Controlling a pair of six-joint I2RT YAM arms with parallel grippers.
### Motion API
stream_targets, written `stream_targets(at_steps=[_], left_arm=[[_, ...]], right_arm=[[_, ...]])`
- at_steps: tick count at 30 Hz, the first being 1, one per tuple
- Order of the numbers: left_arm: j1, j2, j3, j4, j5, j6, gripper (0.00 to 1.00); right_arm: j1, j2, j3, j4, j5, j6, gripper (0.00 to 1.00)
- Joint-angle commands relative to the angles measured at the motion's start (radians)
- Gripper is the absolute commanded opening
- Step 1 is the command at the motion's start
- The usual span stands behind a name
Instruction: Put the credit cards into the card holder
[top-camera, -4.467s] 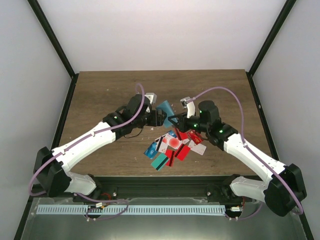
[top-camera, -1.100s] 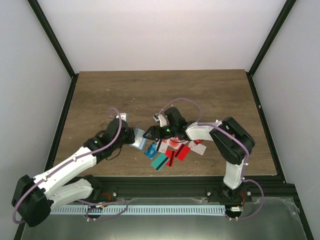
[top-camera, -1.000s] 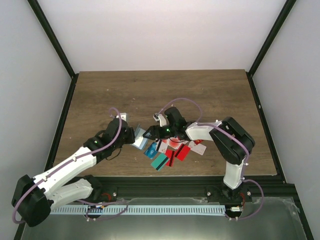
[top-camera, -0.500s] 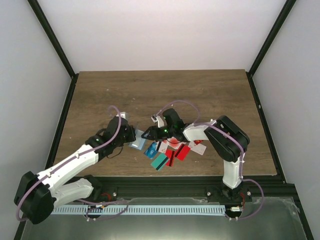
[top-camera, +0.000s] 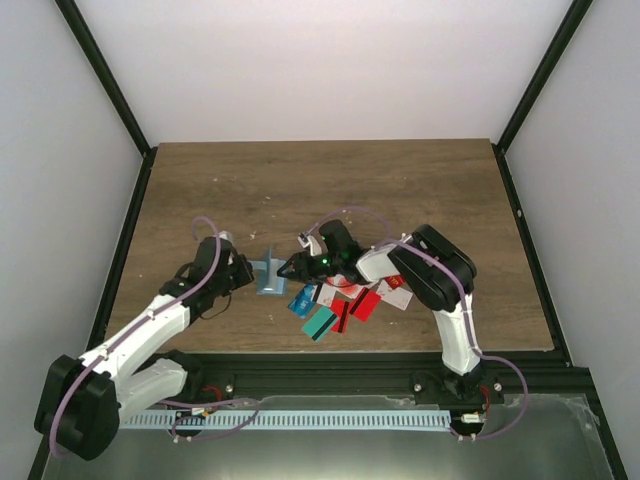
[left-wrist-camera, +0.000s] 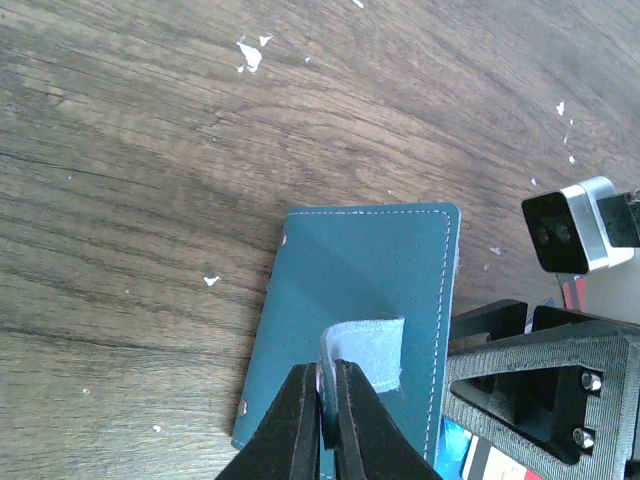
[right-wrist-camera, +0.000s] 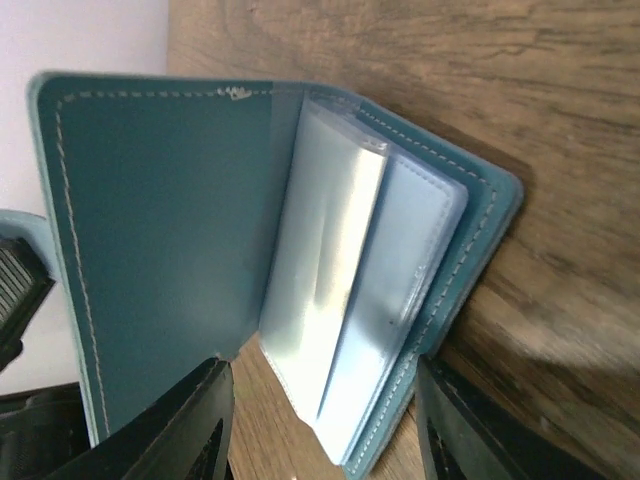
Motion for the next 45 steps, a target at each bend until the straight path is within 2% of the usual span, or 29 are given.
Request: stream_targets(at_steps=[1,10,22,25,29,31,38,45], left_arm=[[0.04,0.003,-0.021,0.016,0.054,0.018,0.04],[0.134,-0.002,-0.055,-0.09,-0.011,0.013,0.04],[0.171,0.043,-0.11,-0.036,0.015,0.007,0.04],[0.172,0.025,-0.112,-0.031,0.022,0.016,0.04],[0.172,-0.003,-0.11,-0.027,0.043,0.028,0.04],[0.172,-0.018,-0.109,-0.021,0.058,0.029,0.04],[0.172,-0.011,-0.105,-0.013,0.062,0.06,0.04],[0.172,-0.01,-0.107,-0.014,0.062,0.063,0.04]], right_arm=[[0.012,0.04,0.039,0.029,-0.015,0.042,0.51],[0.013,-0.038,0.057,-0.079,0.022,-0.02,0.51],[0.053,-0.047,0.181,-0.19,0.028,-0.073,0.48],[0.053,-0.063,0.209,-0.283,0.116,-0.11,0.48],[0.053,-0.108,0.232,-0.437,0.293,-0.178,0.53],[0.053,-0.134,0.233,-0.462,0.338,-0.206,0.54],[0.078,-0.153,0.3,-0.49,0.263,-0.284,0.51],[0.087,-0.061,0.328,-0.437,0.201,-0.245,0.51]])
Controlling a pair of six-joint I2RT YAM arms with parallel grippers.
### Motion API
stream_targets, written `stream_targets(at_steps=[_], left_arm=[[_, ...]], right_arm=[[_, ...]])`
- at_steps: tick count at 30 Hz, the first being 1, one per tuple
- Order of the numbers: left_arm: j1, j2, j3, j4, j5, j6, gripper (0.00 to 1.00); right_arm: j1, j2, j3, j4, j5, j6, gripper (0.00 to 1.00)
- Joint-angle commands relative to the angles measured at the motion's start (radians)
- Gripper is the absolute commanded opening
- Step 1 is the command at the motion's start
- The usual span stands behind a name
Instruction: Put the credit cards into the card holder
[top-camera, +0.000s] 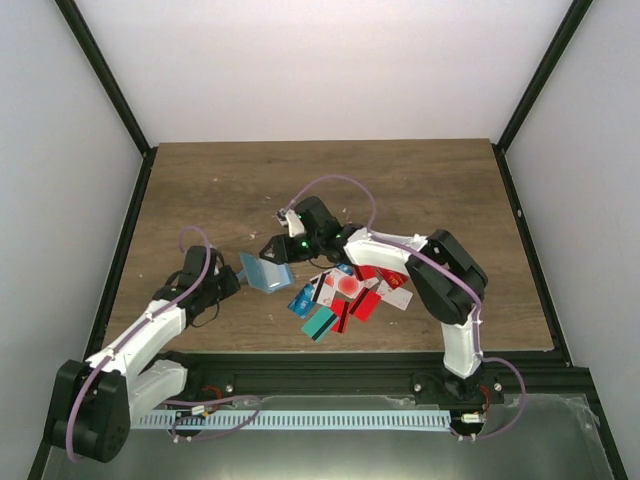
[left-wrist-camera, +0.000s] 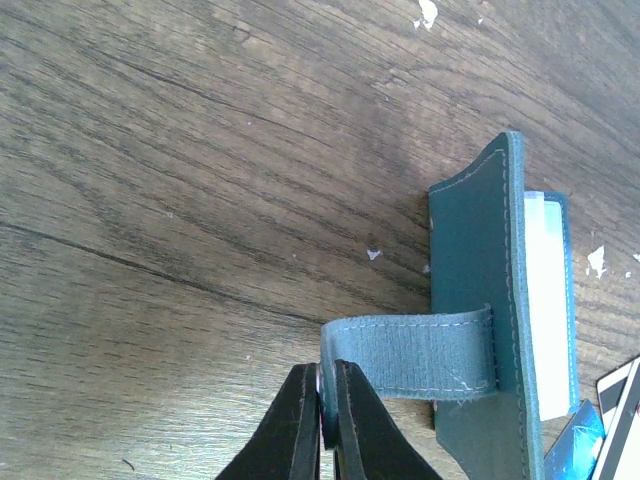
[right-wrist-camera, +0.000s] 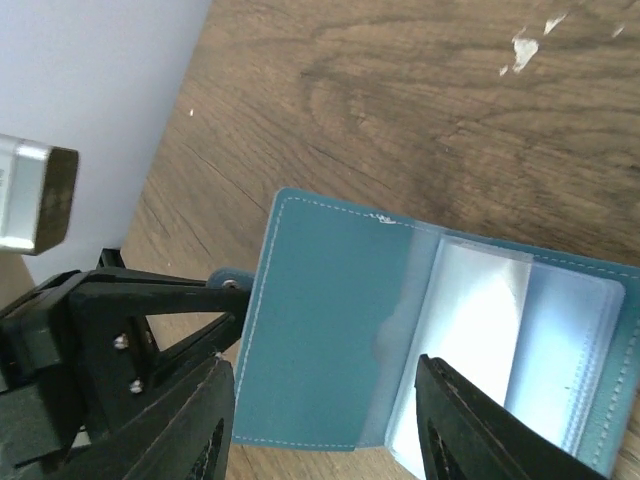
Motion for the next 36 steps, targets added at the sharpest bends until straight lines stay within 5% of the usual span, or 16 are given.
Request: stream_targets(at_steps=[1,26,36], left_arm=[[0.004,-0.006,-0.008,0.016,0.009,0.013,0.04],[0.005,-0.003,-0.019,0.014,0.007,0.014,0.04],[0.004,0.017,-0.025,0.011,-0.005,0.008,0.04]], right_arm=[[0.008,0.073,0.042,0.01,-0.03,0.001,0.52],[-0.013,0.167,0.032,0.02,0.014,0.016,0.62],[-0.013,0.193,0.005,0.132,-0.202,0.079,0.61]])
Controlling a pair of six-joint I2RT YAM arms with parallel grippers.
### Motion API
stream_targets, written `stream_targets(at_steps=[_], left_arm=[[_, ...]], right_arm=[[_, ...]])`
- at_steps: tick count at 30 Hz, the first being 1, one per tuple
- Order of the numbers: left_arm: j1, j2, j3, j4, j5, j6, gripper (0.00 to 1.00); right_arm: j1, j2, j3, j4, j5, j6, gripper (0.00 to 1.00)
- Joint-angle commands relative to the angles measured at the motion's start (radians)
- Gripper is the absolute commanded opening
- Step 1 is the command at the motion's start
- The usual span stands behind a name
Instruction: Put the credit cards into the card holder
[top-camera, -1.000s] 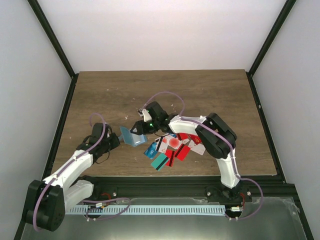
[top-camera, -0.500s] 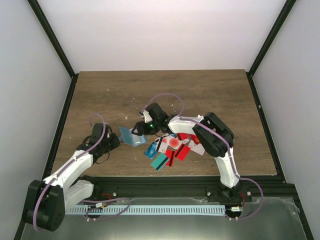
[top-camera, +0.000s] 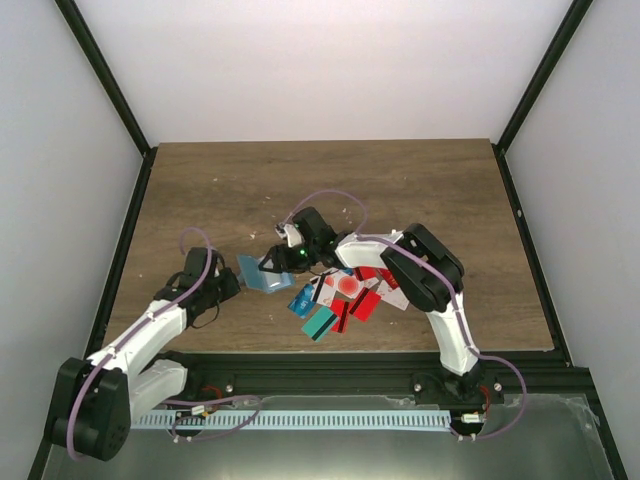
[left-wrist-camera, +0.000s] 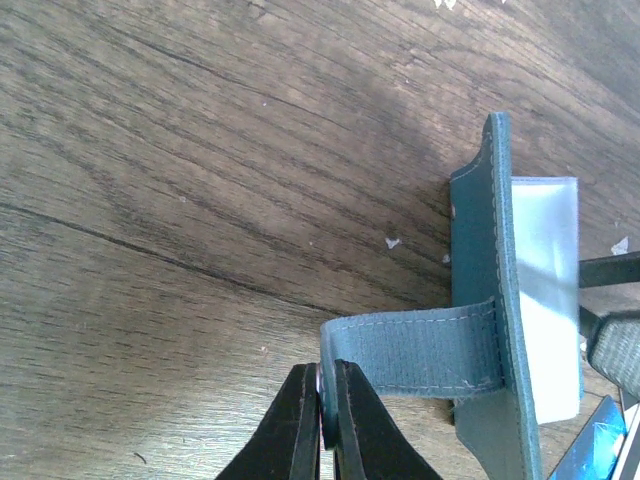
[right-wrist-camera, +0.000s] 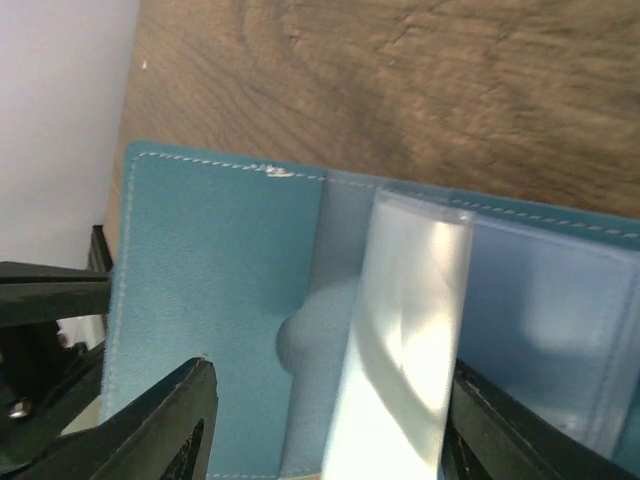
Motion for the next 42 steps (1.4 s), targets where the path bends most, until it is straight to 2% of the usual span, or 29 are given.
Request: stream_targets(at_steps=[1,11,17,25,28,32,36,38,42], left_arm=[[0.005,0.014,-0.013,0.012,-0.004,0.004,0.04],[0.004,0.058,-0.016,0.026,-0.005,0.008,0.04],[0.005,0.095,-0.02,0.05,0.003,0.011,0.04],[0.004,0.111,-0.017,0.057,-0.005,0.018,0.04],[0.004,0.112,-0.016,0.058,-0.003,0.017,0.04],[0.005,0.101,-0.015,0.052,0.001,0.012,0.04],[0.004,0.082,0.0,0.035,0.013,0.005,0.14],[0.004,0.066,0.017,0.021,0.019,0.005,0.19],[0.003,0.018,0.072,-0.037,0.0,0.007,0.38]], right_arm=[[-0.004,0.014,-0.014,0.058,-0.102,0.037,0.6],[0.008,-0.035,-0.016,0.093,-0.144,0.037,0.56],[0.052,0.007,0.006,0.13,-0.171,0.056,0.55],[0.065,0.036,0.015,0.149,-0.167,0.049,0.48],[0.065,0.065,0.034,0.115,-0.139,0.029,0.42],[0.065,0.101,0.043,0.104,-0.127,0.017,0.25],[0.064,0.124,0.045,0.102,-0.122,0.009,0.17],[0.061,0.129,0.044,0.096,-0.115,0.005,0.15],[0.054,0.133,0.032,0.093,-0.105,0.002,0.15]])
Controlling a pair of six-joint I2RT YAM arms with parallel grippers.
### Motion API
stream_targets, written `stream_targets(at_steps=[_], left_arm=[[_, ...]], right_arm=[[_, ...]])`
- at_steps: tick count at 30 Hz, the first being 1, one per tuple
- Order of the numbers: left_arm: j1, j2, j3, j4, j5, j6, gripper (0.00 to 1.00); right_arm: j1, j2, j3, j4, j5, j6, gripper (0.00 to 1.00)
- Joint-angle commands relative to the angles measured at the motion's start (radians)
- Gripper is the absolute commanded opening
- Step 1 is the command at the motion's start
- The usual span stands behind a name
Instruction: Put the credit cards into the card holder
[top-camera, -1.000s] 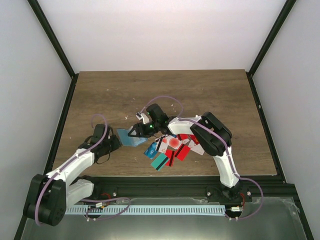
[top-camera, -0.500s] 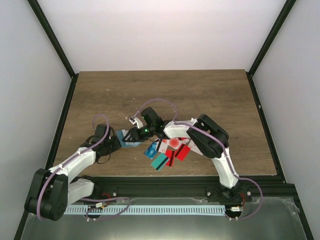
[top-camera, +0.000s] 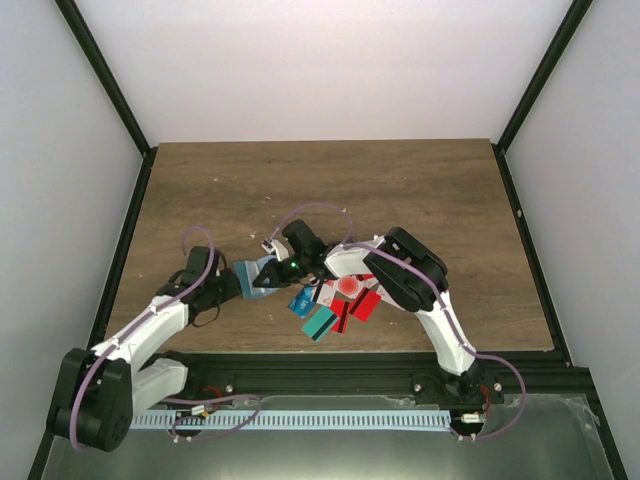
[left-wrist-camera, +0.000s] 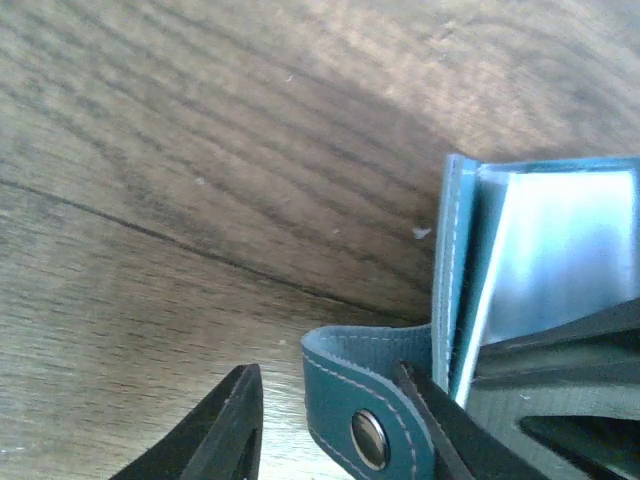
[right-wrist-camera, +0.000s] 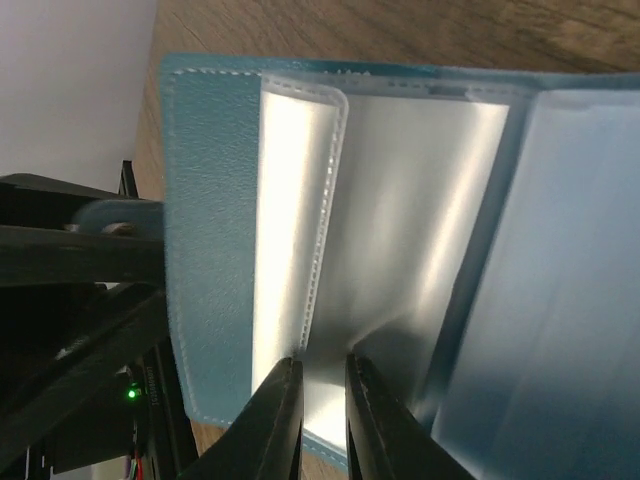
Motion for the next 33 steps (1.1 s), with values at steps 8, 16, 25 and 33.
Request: stream_targets(at_steps=[8,16,25,33], left_arm=[[-0.013,-0.144,0.19,-0.101,-0.067,0.022,0.57],[-0.013,0.077,0.179,0.125,0.163,0.048,0.41],[-0.014,0.311,0.161,0.292,0.341,0.071,0.36],[-0.015,0.387,0.159,0.281,0.324,0.112,0.37]], right_arm=[[-0.012,0.029,0.007,-0.036,0.023,-0.031,0.15],[-0.027,-0.015,-0.034,-0.027,0.026,-0.035,0.16],[-0.052,-0.079,-0.102,0.02,0.004,-0.033,0.17],[-0.064,-0.175,-0.122,-0.01,-0.004,-0.054,0.21]])
